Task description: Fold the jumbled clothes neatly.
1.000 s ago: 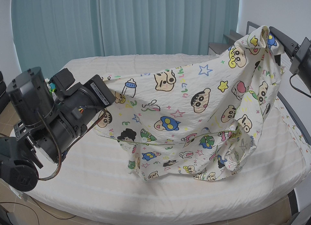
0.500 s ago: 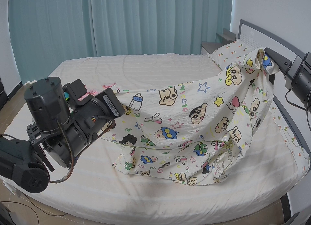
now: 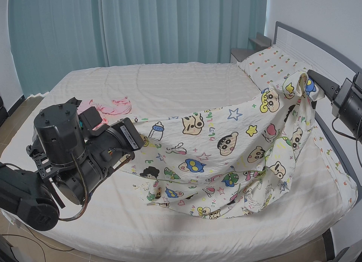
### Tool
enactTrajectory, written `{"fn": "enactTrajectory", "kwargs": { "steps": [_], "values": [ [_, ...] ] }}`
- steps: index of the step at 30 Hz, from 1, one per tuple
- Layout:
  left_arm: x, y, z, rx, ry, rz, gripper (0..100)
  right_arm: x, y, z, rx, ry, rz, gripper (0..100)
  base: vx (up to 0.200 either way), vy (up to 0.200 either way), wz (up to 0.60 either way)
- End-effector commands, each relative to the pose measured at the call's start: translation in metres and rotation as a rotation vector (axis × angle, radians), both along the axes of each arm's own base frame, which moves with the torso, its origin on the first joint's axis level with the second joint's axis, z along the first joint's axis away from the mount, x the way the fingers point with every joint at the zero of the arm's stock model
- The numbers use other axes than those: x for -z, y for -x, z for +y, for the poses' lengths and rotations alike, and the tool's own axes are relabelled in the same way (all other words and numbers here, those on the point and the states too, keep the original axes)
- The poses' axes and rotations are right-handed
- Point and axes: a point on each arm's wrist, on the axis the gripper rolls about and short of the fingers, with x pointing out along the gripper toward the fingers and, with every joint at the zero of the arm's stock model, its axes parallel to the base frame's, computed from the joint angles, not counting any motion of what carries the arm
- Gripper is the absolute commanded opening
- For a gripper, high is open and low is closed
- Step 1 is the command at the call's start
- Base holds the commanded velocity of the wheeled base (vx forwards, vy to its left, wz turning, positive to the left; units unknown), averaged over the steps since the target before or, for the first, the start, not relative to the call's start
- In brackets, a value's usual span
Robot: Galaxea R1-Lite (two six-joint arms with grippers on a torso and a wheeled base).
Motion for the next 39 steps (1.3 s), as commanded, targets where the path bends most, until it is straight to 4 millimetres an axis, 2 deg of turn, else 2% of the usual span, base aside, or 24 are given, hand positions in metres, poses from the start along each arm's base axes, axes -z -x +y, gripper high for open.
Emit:
{"fn": "enactTrajectory", "kwargs": {
  "steps": [1,8,15,20,23,35,39],
  "values": [
    [-0.004,0.003,0.003,-0.001,0.009,-0.010,0,-0.005,0.008,-0.001,-0.007,-0.007,-0.026,0,-0.200,0.000,0.00],
    [-0.014,0.015,0.012,-0.003,0.030,-0.041,0,-0.013,0.022,-0.004,-0.043,-0.011,-0.071,0,-0.200,0.000,0.00],
    [-0.034,0.028,0.024,-0.029,0.077,-0.106,0,-0.022,0.037,-0.006,-0.067,-0.024,-0.123,0,-0.200,0.000,0.00],
    [-0.045,0.045,0.037,-0.029,0.109,-0.147,0,-0.031,0.055,-0.005,-0.126,-0.035,-0.180,0,-0.200,0.000,0.00],
    [-0.049,0.057,0.045,-0.028,0.100,-0.173,0,-0.036,0.064,-0.006,-0.143,-0.041,-0.209,0,0.000,0.000,0.00],
    [-0.048,0.078,0.061,-0.032,0.044,-0.186,0,-0.032,0.074,-0.005,-0.187,-0.042,-0.206,0,0.000,0.000,0.00],
    [-0.035,0.079,0.063,-0.024,-0.016,-0.112,0,-0.020,0.073,-0.003,-0.216,-0.003,-0.102,0,0.000,0.000,0.00]
  ]
}}
